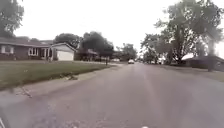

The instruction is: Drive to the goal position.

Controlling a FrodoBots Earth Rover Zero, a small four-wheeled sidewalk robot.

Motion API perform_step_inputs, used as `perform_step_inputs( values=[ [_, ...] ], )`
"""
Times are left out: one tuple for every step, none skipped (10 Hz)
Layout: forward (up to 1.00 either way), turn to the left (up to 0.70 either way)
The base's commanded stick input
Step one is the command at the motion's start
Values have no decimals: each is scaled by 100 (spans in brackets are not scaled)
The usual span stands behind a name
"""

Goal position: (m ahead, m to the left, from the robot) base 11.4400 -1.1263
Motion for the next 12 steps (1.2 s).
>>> perform_step_inputs(
  values=[
    [70,0],
    [70,0],
    [70,0],
    [70,0],
    [70,0],
    [70,0],
    [70,0],
    [70,0],
    [70,0],
    [70,0],
    [70,0],
    [70,0]
  ],
)
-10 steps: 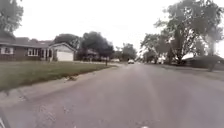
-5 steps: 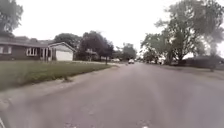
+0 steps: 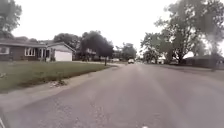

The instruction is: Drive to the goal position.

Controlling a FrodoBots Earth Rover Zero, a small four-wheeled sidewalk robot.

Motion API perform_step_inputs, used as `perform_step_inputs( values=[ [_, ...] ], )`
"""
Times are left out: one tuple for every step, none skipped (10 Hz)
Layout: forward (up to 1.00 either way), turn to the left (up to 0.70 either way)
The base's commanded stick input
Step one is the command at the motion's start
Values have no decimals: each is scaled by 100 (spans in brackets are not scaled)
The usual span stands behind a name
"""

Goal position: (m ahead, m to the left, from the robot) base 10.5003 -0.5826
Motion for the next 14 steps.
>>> perform_step_inputs(
  values=[
    [70,0],
    [70,0],
    [70,0],
    [70,0],
    [70,0],
    [70,0],
    [70,0],
    [70,0],
    [70,0],
    [70,0],
    [70,0],
    [70,0],
    [70,0],
    [70,0]
  ],
)
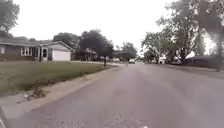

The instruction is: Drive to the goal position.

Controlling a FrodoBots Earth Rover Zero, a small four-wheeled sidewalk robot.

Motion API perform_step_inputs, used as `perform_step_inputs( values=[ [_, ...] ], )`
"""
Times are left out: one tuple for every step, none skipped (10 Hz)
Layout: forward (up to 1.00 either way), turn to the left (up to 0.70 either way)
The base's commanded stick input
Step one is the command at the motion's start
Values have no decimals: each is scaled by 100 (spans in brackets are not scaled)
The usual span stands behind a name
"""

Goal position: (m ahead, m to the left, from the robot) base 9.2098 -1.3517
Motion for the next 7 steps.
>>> perform_step_inputs(
  values=[
    [70,0],
    [70,0],
    [70,0],
    [70,0],
    [70,0],
    [70,0],
    [70,0]
  ],
)
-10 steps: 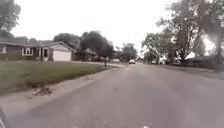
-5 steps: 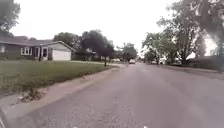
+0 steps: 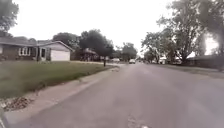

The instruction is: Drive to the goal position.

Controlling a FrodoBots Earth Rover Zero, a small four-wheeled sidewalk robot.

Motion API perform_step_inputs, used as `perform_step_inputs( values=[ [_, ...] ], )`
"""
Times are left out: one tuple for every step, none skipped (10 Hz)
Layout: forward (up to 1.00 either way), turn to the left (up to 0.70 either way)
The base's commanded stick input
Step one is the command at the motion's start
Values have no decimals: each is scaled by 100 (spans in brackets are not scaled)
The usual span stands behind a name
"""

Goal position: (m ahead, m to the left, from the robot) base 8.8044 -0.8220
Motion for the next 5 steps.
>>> perform_step_inputs(
  values=[
    [70,0],
    [70,0],
    [70,0],
    [70,0],
    [70,0]
  ],
)
